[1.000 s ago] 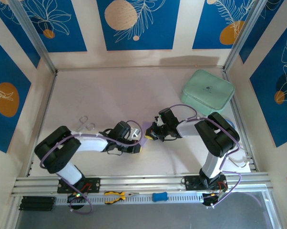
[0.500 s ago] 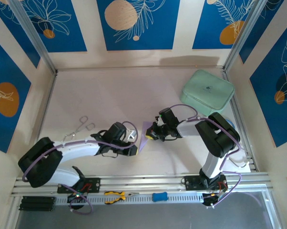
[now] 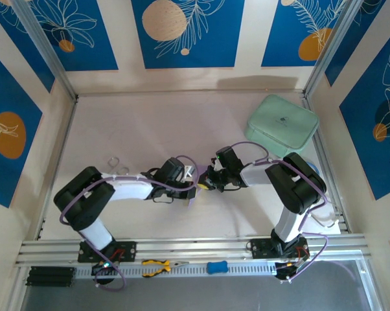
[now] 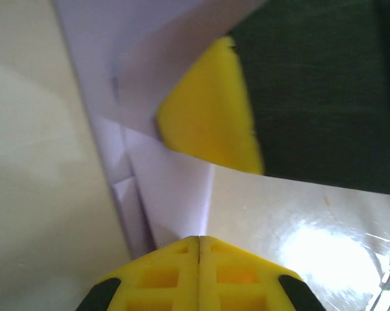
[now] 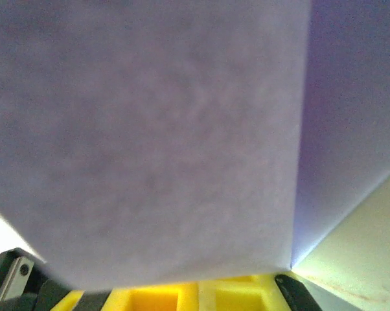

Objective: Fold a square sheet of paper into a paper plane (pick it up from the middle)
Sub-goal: Fold the wing for the fifth time at the center of the table.

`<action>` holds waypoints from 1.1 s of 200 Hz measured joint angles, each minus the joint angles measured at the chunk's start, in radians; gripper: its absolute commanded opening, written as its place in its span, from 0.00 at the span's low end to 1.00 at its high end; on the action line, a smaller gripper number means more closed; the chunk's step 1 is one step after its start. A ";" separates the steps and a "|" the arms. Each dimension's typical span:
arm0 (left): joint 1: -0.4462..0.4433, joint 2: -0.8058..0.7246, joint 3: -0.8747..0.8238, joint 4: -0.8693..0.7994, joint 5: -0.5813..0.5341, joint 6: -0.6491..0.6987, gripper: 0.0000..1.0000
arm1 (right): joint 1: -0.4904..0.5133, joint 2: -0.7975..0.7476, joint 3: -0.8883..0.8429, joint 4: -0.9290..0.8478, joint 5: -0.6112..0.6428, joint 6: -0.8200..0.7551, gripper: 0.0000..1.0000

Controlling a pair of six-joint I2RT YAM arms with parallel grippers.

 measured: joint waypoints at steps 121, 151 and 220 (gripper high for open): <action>0.002 0.044 0.013 0.127 0.027 -0.022 0.00 | 0.000 -0.003 0.000 -0.005 0.008 0.010 0.06; 0.004 0.104 0.047 0.099 0.043 -0.034 0.00 | -0.002 -0.007 0.000 -0.010 0.015 0.011 0.06; 0.004 0.113 0.070 0.069 0.050 -0.032 0.00 | -0.083 -0.126 0.005 -0.174 0.072 -0.018 0.10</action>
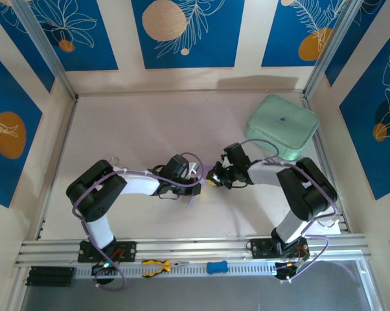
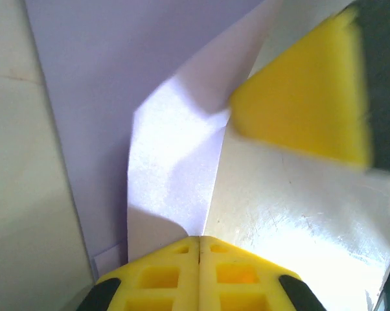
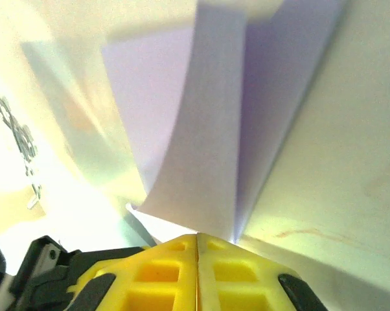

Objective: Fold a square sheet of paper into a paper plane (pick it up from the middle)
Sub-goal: Fold the wing for the fifth time at the center of the table.

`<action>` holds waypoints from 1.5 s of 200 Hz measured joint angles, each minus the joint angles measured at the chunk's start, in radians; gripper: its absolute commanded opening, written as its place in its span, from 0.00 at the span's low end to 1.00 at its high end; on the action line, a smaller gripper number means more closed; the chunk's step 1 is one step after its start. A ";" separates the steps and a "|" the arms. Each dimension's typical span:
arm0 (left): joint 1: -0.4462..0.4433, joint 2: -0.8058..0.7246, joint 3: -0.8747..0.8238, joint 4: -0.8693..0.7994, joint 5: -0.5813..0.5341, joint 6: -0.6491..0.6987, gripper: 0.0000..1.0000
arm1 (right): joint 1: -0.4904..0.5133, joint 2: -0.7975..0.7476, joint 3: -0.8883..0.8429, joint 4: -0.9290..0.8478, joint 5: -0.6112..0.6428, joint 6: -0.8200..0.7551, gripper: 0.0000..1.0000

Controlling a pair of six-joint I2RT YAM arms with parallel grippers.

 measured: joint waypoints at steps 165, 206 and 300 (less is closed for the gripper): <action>0.011 0.019 0.008 0.007 0.050 0.007 0.00 | -0.056 -0.213 0.019 -0.203 0.110 -0.027 0.11; 0.014 0.022 0.010 0.007 0.058 0.007 0.00 | -0.051 -0.160 0.008 -0.091 0.015 -0.064 0.07; 0.018 0.023 0.010 0.008 0.063 0.007 0.00 | 0.051 0.002 0.059 0.009 -0.061 -0.120 0.06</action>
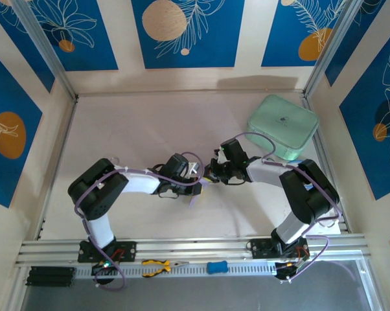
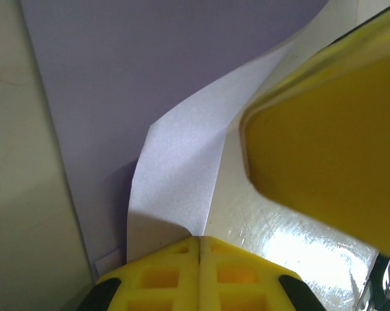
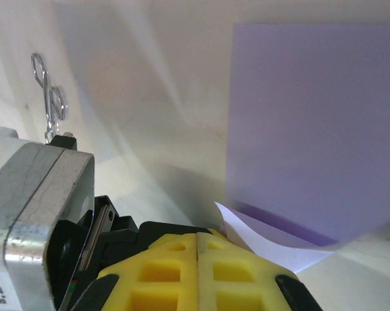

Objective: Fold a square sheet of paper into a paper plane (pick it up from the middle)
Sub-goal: Fold the wing for the fifth time at the center of the table.

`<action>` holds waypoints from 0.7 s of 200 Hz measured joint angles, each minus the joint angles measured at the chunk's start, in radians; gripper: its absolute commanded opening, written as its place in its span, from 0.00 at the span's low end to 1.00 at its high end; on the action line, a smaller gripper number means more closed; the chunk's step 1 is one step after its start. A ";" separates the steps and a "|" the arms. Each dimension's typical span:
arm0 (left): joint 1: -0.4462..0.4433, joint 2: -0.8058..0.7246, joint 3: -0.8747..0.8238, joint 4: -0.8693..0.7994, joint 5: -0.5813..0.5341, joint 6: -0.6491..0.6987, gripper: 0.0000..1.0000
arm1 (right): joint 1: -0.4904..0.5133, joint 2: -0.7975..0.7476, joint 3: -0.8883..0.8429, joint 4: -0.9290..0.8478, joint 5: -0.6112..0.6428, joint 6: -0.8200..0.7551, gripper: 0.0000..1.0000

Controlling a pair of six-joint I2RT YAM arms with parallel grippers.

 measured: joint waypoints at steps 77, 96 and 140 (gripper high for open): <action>0.000 0.000 0.000 0.000 0.002 0.000 0.00 | 0.004 0.066 0.000 0.005 0.005 -0.047 0.05; 0.000 0.000 0.000 0.000 0.002 0.000 0.00 | -0.006 0.092 -0.003 0.021 0.005 -0.049 0.05; 0.000 0.000 0.000 -0.001 0.001 0.000 0.00 | -0.035 0.131 -0.005 0.039 -0.008 -0.058 0.05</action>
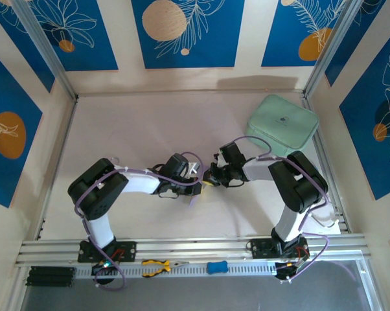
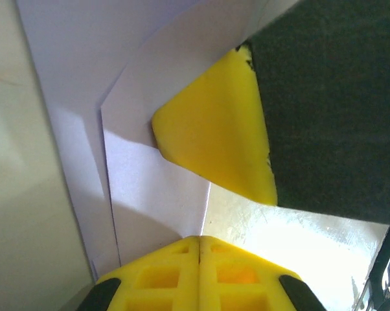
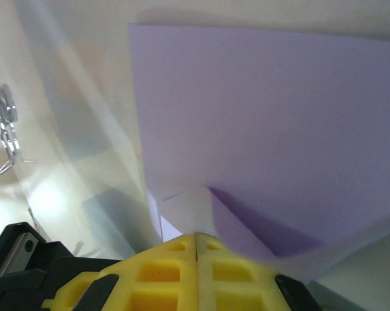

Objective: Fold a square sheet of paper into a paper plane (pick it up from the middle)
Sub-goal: Fold the wing for the fifth time at the center of the table.

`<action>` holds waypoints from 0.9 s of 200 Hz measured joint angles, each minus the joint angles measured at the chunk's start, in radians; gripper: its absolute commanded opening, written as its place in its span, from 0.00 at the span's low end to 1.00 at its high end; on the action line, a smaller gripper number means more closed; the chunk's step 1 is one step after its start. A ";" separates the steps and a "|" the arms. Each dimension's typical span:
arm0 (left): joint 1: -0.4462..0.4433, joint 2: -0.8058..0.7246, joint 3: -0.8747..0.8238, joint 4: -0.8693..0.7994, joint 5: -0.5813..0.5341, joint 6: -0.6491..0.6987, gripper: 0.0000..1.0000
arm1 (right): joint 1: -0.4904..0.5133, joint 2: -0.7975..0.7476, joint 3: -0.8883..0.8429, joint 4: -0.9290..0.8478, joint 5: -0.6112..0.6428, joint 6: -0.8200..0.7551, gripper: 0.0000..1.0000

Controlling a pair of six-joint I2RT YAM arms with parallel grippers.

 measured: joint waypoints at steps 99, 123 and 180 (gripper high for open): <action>0.000 0.001 0.001 0.001 -0.004 0.005 0.00 | -0.123 0.041 0.051 -0.002 -0.012 -0.024 0.07; 0.001 0.002 0.001 0.002 -0.003 0.007 0.00 | -0.166 0.056 0.077 -0.003 0.018 -0.026 0.07; 0.001 0.002 0.001 0.002 -0.003 0.008 0.00 | -0.198 0.064 0.100 -0.016 0.045 -0.027 0.08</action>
